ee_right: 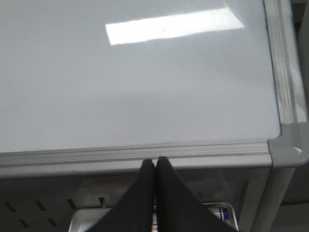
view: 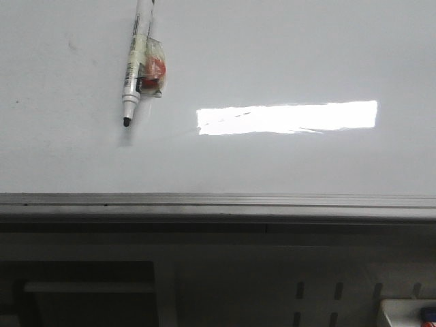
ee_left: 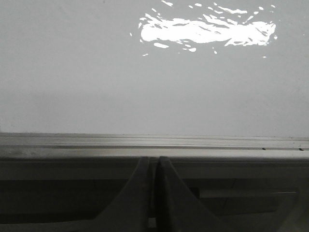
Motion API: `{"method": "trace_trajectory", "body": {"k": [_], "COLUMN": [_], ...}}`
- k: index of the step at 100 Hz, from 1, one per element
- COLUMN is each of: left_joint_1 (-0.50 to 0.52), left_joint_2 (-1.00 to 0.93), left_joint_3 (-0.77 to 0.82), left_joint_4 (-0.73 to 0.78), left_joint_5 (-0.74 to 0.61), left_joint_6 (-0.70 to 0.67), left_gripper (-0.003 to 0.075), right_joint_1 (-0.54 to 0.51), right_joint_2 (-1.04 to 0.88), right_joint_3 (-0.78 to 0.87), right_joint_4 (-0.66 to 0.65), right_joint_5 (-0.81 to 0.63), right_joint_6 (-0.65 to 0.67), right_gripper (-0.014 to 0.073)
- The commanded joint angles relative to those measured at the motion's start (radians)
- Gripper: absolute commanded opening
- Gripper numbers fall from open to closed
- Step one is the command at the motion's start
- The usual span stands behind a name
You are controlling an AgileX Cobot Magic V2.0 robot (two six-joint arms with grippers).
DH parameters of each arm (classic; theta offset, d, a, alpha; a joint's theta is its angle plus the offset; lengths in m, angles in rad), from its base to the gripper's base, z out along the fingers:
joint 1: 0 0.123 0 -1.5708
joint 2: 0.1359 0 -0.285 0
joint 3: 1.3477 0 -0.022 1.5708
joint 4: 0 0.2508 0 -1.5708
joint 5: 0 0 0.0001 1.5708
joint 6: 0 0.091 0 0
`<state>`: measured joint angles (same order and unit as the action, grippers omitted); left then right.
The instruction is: Write number 3 on whiteboard
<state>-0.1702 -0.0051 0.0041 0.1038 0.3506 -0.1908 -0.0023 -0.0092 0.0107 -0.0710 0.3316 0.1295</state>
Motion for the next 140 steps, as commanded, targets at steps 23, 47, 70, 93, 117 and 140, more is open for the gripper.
{"method": "trace_trajectory", "body": {"k": [23, 47, 70, 93, 117, 140], "left_joint_1": [0.003, 0.003, 0.003, 0.003, 0.003, -0.088], "left_joint_2": [-0.025, -0.025, -0.025, 0.14, 0.452, 0.672], "left_joint_3": [0.035, 0.035, -0.004, -0.285, -0.504, -0.578], "left_joint_4": [0.052, -0.431, -0.673, -0.257, -0.303, -0.708], "left_joint_5": [-0.083, -0.417, -0.471, -0.113, -0.023, 0.085], "left_joint_6": [-0.009, -0.015, -0.016, 0.021, 0.021, 0.403], "left_gripper": [-0.002, -0.002, -0.002, -0.0018, 0.0258, 0.0377], "right_joint_1": [-0.005, -0.005, -0.005, -0.002, -0.002, 0.007], "right_joint_2": [-0.015, -0.015, -0.015, 0.068, 0.261, 0.36], "right_joint_3": [0.025, 0.025, -0.016, -0.225, -0.404, -0.508], "right_joint_4": [-0.005, 0.256, 0.352, 0.25, 0.188, 0.188], "right_joint_5": [-0.141, -0.491, -0.477, -0.26, -0.131, -0.074], "right_joint_6": [-0.01, 0.007, 0.007, 0.007, -0.001, -0.001], "right_gripper": [-0.0045, -0.0045, -0.0045, -0.0036, 0.0271, 0.0344]}}
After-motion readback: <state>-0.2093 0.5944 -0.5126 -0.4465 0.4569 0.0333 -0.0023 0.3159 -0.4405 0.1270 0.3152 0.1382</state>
